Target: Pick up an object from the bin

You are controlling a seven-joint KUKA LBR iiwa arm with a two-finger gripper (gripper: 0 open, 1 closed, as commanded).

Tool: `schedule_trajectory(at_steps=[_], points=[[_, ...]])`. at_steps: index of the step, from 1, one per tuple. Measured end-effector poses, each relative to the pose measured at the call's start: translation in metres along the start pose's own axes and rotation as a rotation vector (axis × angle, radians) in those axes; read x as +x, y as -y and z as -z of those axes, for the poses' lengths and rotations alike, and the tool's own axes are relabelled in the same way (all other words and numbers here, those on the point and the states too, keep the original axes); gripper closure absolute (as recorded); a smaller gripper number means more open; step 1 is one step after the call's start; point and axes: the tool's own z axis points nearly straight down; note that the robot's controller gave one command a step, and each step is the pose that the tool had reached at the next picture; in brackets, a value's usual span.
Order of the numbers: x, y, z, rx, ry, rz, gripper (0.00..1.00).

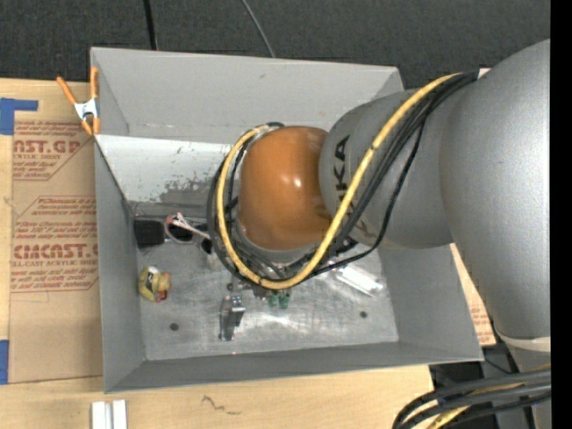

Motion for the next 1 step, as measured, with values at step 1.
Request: schedule_trajectory(at_steps=[1], points=[[-0.0084, -0.0034, 0.0166, -0.001, 0.003, 0.213, 0.0]])
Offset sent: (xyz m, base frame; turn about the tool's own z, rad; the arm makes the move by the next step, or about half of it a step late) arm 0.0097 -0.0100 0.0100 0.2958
